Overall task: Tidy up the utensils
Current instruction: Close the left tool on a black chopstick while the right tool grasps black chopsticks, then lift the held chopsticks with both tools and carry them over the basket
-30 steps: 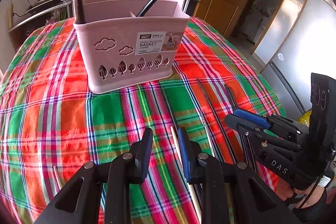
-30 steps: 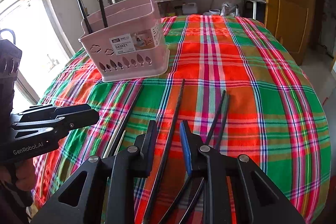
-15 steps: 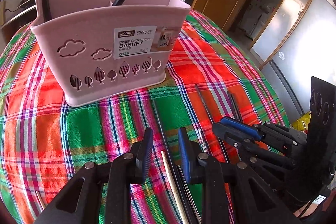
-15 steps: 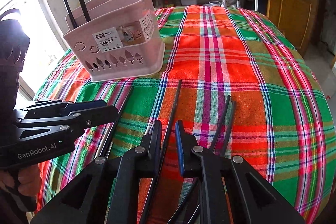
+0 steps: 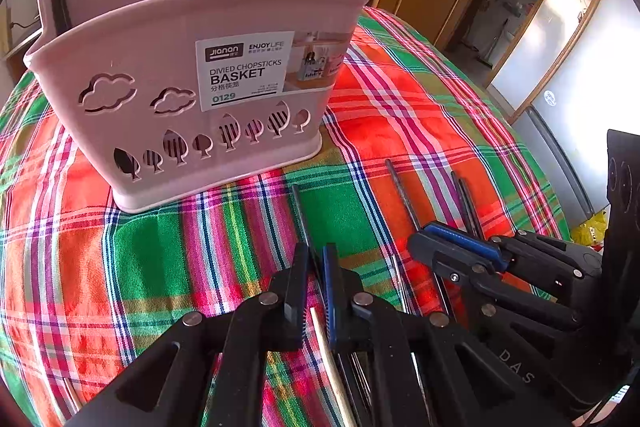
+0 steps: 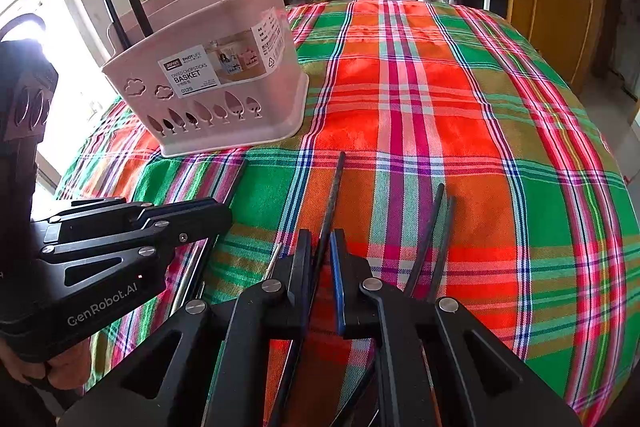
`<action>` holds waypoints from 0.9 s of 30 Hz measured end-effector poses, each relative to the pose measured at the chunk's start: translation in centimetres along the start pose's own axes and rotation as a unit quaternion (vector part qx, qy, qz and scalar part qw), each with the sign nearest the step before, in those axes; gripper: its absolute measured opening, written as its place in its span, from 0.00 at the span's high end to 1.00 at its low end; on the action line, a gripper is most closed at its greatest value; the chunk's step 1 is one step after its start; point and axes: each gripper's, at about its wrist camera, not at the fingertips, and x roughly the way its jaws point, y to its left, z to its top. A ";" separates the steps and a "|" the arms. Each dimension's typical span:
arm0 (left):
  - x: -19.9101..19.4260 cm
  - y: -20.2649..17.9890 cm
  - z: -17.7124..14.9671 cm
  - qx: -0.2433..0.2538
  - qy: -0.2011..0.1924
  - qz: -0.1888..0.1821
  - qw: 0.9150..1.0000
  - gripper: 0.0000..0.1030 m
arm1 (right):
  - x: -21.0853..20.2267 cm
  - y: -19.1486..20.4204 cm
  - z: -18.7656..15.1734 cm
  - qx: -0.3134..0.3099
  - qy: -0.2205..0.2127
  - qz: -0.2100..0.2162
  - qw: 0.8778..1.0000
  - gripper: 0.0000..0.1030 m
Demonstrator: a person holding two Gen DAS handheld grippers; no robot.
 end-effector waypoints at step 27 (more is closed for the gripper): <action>-18.7 -1.6 0.5 0.021 -0.166 -0.063 0.984 0.96 | -12.7 2.7 1.5 -0.021 -0.144 0.040 0.989 0.95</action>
